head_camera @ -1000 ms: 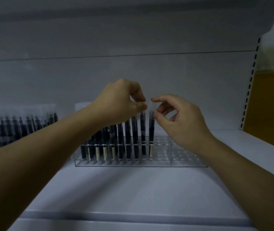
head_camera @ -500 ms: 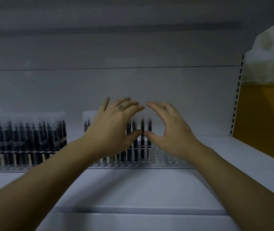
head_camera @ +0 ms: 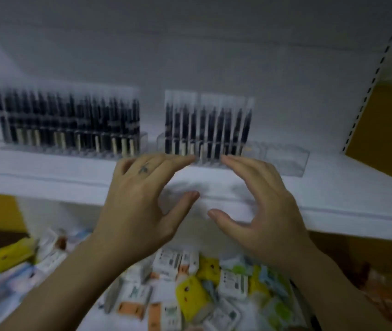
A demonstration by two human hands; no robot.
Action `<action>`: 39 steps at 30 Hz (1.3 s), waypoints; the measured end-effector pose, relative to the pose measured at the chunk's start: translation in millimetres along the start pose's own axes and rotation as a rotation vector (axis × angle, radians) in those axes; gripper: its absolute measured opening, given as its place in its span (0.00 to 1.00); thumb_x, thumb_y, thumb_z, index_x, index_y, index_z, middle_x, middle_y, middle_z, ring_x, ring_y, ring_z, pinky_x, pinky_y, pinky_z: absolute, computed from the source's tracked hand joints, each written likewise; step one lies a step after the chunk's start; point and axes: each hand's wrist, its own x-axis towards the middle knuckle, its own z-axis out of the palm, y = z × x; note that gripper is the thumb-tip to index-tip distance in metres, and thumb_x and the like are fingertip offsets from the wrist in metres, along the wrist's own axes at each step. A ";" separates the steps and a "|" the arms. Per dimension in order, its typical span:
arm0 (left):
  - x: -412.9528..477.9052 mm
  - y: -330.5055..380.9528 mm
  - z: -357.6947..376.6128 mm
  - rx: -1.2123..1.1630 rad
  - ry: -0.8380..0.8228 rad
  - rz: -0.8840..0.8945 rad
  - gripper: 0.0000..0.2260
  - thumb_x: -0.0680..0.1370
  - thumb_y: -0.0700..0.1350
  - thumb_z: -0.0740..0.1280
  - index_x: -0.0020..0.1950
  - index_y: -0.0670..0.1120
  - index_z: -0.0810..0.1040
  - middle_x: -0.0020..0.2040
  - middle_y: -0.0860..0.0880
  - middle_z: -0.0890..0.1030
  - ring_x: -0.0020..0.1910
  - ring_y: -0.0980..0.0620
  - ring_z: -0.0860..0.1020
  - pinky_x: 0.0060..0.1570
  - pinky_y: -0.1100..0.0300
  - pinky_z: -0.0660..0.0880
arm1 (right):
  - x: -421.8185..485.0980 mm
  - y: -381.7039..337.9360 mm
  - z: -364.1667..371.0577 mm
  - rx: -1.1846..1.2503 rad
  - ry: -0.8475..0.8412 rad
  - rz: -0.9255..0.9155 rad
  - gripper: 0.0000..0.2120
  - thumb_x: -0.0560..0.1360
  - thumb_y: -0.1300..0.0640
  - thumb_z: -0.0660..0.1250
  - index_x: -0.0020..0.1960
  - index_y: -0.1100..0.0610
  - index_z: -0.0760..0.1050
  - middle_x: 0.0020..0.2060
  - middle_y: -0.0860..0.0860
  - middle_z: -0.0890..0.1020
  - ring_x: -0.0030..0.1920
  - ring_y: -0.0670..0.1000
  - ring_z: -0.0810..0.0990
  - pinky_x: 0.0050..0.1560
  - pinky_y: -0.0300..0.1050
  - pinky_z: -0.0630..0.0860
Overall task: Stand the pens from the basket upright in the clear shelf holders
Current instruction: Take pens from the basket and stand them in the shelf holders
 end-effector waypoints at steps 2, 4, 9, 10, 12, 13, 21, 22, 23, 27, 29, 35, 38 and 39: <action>-32.9 -5.1 -3.3 -0.014 -0.019 -0.036 0.19 0.76 0.56 0.65 0.65 0.50 0.76 0.58 0.53 0.79 0.57 0.52 0.75 0.55 0.54 0.67 | -18.8 -15.0 13.8 0.011 -0.023 -0.026 0.29 0.69 0.51 0.73 0.68 0.56 0.72 0.62 0.50 0.76 0.64 0.48 0.72 0.66 0.43 0.69; -63.3 -12.1 -4.3 -0.013 -0.061 -0.078 0.19 0.76 0.56 0.65 0.65 0.50 0.76 0.58 0.54 0.79 0.57 0.51 0.76 0.53 0.50 0.70 | -34.7 -25.0 30.4 0.026 -0.050 -0.047 0.27 0.69 0.53 0.74 0.66 0.58 0.74 0.60 0.52 0.77 0.62 0.51 0.74 0.64 0.46 0.71; -131.8 -34.0 0.0 -0.024 -0.175 -0.205 0.21 0.75 0.57 0.66 0.65 0.50 0.76 0.62 0.54 0.78 0.61 0.48 0.76 0.54 0.47 0.72 | -81.6 -35.7 83.4 0.047 -0.209 -0.015 0.25 0.72 0.48 0.69 0.67 0.56 0.74 0.62 0.51 0.76 0.63 0.50 0.73 0.65 0.42 0.68; -145.0 -37.7 3.4 -0.029 -0.216 -0.222 0.22 0.75 0.58 0.66 0.65 0.49 0.76 0.62 0.53 0.78 0.62 0.48 0.75 0.56 0.47 0.72 | -92.6 -35.2 96.1 0.056 -0.261 0.023 0.26 0.72 0.46 0.69 0.67 0.55 0.73 0.63 0.50 0.76 0.63 0.49 0.72 0.65 0.40 0.66; -173.0 -42.2 13.7 -0.023 -0.317 -0.274 0.24 0.75 0.60 0.64 0.66 0.49 0.76 0.63 0.52 0.78 0.64 0.48 0.74 0.60 0.49 0.70 | -117.0 -30.6 121.7 0.068 -0.375 0.110 0.28 0.71 0.44 0.69 0.68 0.53 0.72 0.64 0.49 0.75 0.65 0.48 0.70 0.66 0.41 0.65; -187.9 -43.2 19.8 -0.018 -0.367 -0.319 0.25 0.74 0.62 0.63 0.66 0.50 0.76 0.64 0.53 0.77 0.65 0.48 0.73 0.62 0.51 0.68 | -129.5 -27.1 134.5 0.078 -0.443 0.162 0.29 0.71 0.44 0.70 0.69 0.52 0.71 0.66 0.48 0.74 0.66 0.48 0.69 0.67 0.43 0.66; -318.3 -35.8 87.9 -0.076 -0.774 -0.725 0.34 0.72 0.70 0.58 0.73 0.54 0.67 0.72 0.54 0.69 0.74 0.52 0.63 0.72 0.48 0.58 | -240.6 -9.0 216.6 0.072 -0.927 0.481 0.34 0.73 0.40 0.69 0.75 0.48 0.63 0.74 0.47 0.64 0.74 0.51 0.61 0.71 0.46 0.58; -332.9 -34.1 94.7 -0.079 -0.823 -0.766 0.34 0.72 0.70 0.58 0.73 0.54 0.67 0.73 0.53 0.69 0.74 0.51 0.62 0.72 0.47 0.58 | -251.3 -8.7 223.4 0.086 -0.977 0.514 0.34 0.73 0.40 0.69 0.75 0.49 0.63 0.74 0.48 0.63 0.74 0.51 0.61 0.71 0.47 0.59; -348.4 -33.3 100.4 -0.083 -0.872 -0.809 0.33 0.73 0.70 0.58 0.73 0.54 0.66 0.73 0.53 0.69 0.74 0.51 0.62 0.72 0.47 0.57 | -260.7 -8.1 229.7 0.105 -1.021 0.543 0.35 0.73 0.41 0.69 0.75 0.49 0.63 0.74 0.49 0.64 0.74 0.52 0.61 0.71 0.48 0.60; -407.6 -37.0 106.6 -0.107 -1.099 -0.986 0.32 0.73 0.67 0.61 0.74 0.55 0.63 0.73 0.51 0.67 0.72 0.48 0.64 0.70 0.48 0.61 | -290.9 -7.0 249.1 0.175 -1.165 0.621 0.34 0.74 0.40 0.68 0.75 0.52 0.64 0.72 0.50 0.67 0.71 0.52 0.65 0.67 0.48 0.66; -428.1 -41.9 105.0 -0.166 -1.179 -1.106 0.31 0.73 0.65 0.64 0.73 0.55 0.63 0.70 0.49 0.70 0.66 0.47 0.71 0.63 0.51 0.70 | -305.5 -10.7 258.6 0.204 -1.244 0.670 0.31 0.74 0.41 0.69 0.73 0.52 0.66 0.68 0.50 0.70 0.67 0.52 0.69 0.64 0.49 0.70; -444.0 -58.1 114.3 -0.258 -1.152 -1.350 0.28 0.75 0.56 0.68 0.73 0.52 0.64 0.63 0.44 0.77 0.57 0.43 0.77 0.52 0.53 0.77 | -356.3 -23.3 289.3 0.230 -1.587 0.792 0.19 0.76 0.52 0.68 0.65 0.57 0.72 0.55 0.55 0.79 0.51 0.53 0.80 0.51 0.49 0.79; -446.4 -55.2 119.2 -0.287 -1.119 -1.379 0.25 0.76 0.51 0.69 0.72 0.51 0.67 0.62 0.45 0.77 0.57 0.45 0.77 0.53 0.53 0.76 | -379.0 -30.5 310.5 0.245 -1.701 0.878 0.06 0.80 0.58 0.62 0.51 0.61 0.74 0.45 0.56 0.77 0.45 0.53 0.77 0.50 0.47 0.76; -448.1 -53.0 120.0 -0.291 -1.117 -1.378 0.24 0.76 0.49 0.69 0.70 0.50 0.68 0.61 0.46 0.77 0.56 0.47 0.77 0.53 0.53 0.77 | -383.6 -33.7 317.8 0.236 -1.713 0.859 0.07 0.81 0.59 0.60 0.48 0.60 0.73 0.41 0.55 0.74 0.40 0.51 0.73 0.45 0.43 0.73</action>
